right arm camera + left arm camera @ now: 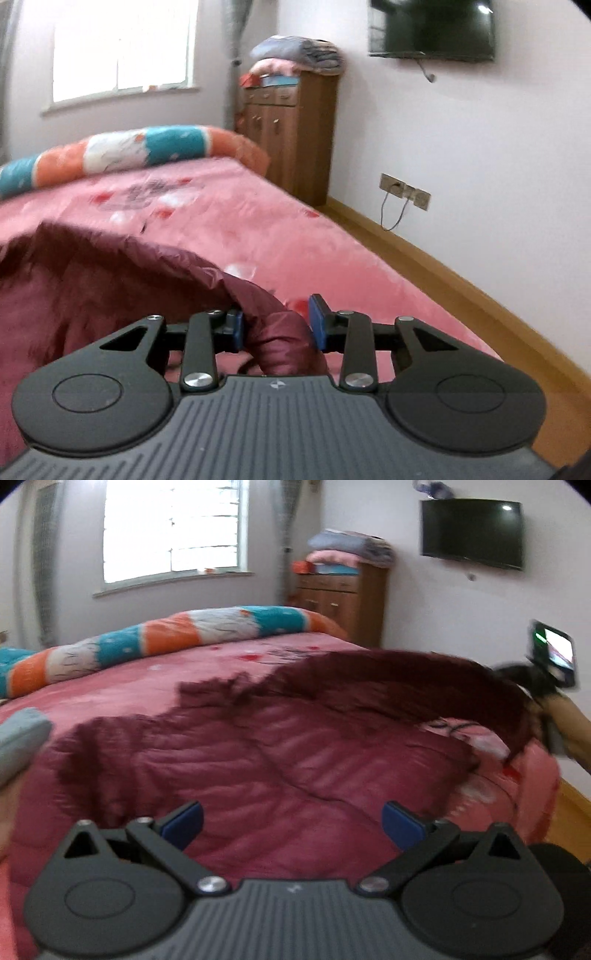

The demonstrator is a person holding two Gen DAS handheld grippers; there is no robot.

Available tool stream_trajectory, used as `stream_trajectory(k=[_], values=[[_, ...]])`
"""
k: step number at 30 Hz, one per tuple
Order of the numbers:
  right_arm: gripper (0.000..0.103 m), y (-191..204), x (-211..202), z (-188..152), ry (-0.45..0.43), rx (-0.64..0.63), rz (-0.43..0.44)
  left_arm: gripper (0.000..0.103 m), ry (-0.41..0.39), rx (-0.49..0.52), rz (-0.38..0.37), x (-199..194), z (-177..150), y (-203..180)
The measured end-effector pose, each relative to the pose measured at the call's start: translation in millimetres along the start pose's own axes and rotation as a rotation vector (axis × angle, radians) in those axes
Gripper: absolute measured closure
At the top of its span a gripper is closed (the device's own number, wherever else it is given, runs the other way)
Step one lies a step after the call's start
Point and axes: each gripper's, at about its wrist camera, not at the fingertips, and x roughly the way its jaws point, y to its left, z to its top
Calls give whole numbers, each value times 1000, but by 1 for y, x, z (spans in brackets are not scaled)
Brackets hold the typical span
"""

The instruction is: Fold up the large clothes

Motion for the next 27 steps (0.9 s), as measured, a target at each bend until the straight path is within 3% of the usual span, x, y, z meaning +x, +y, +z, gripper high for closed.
stream_trajectory(k=[2,5,7,9,16,19,23,27], values=[[60,-7,12,7,3,29,-9,1,16,7,-33,6,-3,-10],[43,-12,21,4,6,40,-33,1,27,26,-52,15,-9,-24],[19,-19,27,-1,19,70,-27,1,32,33,-55,19,-13,-31],[5,-25,29,-6,19,94,-24,1,37,33,-50,22,-15,-34],[2,-46,3,-26,-30,211,53,2,32,-33,3,21,-16,-24],[2,-61,-8,-35,-53,288,166,2,33,-65,42,17,-16,-10],[0,-66,-22,-56,-1,350,434,2,50,-179,87,12,-20,21],[0,-52,-21,-79,90,314,695,3,84,-309,100,11,-32,55]])
